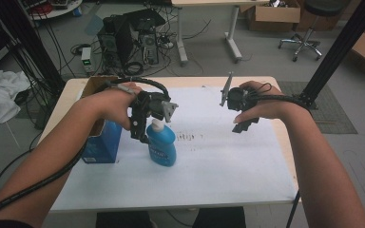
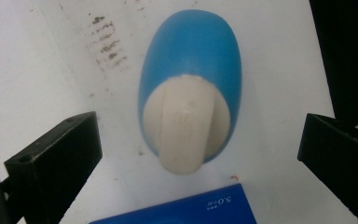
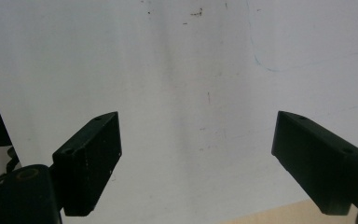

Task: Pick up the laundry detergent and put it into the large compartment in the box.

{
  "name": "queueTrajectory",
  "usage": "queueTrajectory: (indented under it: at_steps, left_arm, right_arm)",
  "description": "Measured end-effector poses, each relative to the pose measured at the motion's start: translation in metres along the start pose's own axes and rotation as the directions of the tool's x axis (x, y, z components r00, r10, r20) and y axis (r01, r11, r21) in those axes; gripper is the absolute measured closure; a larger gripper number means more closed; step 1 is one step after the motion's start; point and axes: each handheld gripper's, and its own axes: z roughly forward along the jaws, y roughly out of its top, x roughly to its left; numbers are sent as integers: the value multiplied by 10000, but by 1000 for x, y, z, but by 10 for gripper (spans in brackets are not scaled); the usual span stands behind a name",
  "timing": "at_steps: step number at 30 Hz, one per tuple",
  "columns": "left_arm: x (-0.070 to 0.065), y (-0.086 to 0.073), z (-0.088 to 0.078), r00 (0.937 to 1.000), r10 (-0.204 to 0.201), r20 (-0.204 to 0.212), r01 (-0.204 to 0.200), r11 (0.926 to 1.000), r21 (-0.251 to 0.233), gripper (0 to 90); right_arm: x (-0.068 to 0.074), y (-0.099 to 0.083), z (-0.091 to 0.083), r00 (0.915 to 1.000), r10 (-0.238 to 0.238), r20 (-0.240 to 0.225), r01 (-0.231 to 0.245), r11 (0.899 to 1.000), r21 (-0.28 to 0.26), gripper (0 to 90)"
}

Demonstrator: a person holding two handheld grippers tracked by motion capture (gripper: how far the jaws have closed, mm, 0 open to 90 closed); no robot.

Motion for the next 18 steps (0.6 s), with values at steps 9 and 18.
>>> queueTrajectory:
  at_steps: [9,18]
  left_arm:
    - [1,-2,12,9995,309,-39,-310,9994,-177,1]
    - [4,1,25,9990,441,113,-437,9985,-317,1]
  right_arm:
    - [2,1,2,10000,-13,-13,13,10000,15,158]
    - [2,2,5,10000,8,-67,-9,10000,-84,158]
